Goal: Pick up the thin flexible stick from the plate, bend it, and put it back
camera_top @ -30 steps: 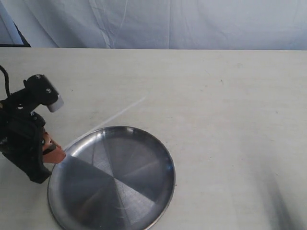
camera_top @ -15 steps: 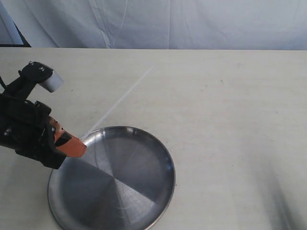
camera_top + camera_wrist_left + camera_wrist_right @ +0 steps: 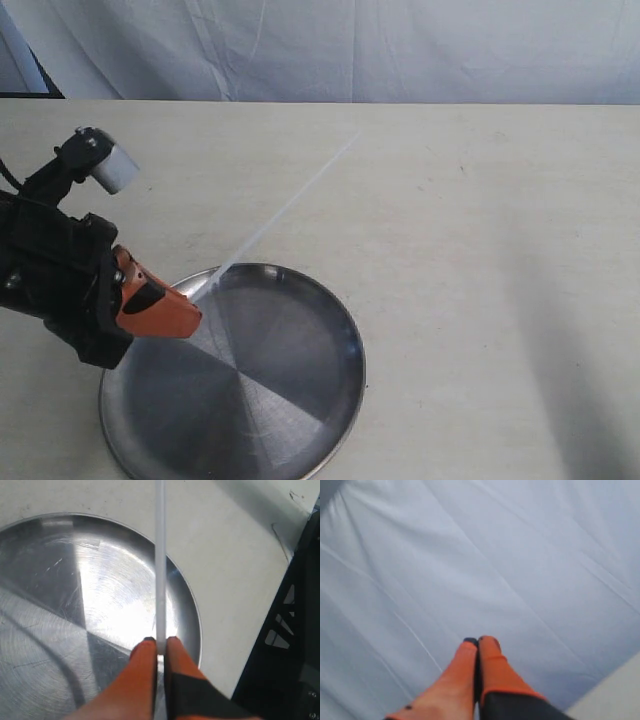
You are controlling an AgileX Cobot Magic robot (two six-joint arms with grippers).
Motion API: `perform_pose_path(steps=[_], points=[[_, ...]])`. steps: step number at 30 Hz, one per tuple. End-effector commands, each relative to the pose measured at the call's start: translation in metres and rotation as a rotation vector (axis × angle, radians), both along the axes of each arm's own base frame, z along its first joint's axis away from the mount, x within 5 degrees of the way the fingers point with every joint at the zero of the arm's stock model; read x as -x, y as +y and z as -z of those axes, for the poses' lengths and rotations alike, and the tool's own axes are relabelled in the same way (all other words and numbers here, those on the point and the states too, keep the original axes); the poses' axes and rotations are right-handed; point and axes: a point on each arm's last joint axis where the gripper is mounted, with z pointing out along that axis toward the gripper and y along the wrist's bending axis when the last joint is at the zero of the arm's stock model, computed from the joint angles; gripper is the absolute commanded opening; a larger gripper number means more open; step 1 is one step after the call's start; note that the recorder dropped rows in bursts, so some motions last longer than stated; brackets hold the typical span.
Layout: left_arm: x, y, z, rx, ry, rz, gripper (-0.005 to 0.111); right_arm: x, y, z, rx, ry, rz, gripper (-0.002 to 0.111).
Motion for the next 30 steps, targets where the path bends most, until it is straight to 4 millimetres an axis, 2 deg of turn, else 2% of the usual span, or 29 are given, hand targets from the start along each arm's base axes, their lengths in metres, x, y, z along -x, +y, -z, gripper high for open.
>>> perform_pose_path(steps=[1, 4, 8, 10, 19, 24, 27, 30], points=[[0.002, -0.002, -0.003, 0.02, 0.002, 0.007, 0.0, 0.007, -0.008, -0.009, -0.339, -0.21, -0.046, 0.0], [0.002, -0.002, -0.003, 0.021, 0.005, 0.007, 0.0, 0.002, -0.003, -0.001, -0.656, -0.173, -0.212, 0.0], [0.002, -0.003, -0.003, 0.029, 0.009, 0.004, 0.0, -0.006, 0.009, 0.024, -0.79, 0.131, -0.271, 0.0], [0.003, -0.005, -0.003, 0.028, 0.007, 0.016, 0.0, -0.007, 0.012, 0.032, -0.833, 0.223, -0.298, 0.0], [0.01, -0.014, -0.002, 0.015, -0.001, 0.077, 0.0, -0.005, 0.028, 0.023, -0.766, 0.263, -0.615, 0.0], [0.01, -0.014, -0.002, 0.015, -0.001, 0.077, 0.0, -0.004, 0.035, 0.002, -0.605, 0.086, -0.773, 0.001], [0.01, -0.014, -0.002, 0.015, 0.001, 0.079, 0.0, -0.007, 0.042, -0.014, -0.504, 0.09, -0.824, 0.01], [0.011, -0.014, -0.003, 0.02, 0.007, 0.082, 0.0, -0.015, 0.052, -0.033, -0.357, 0.124, -0.836, 0.027]])
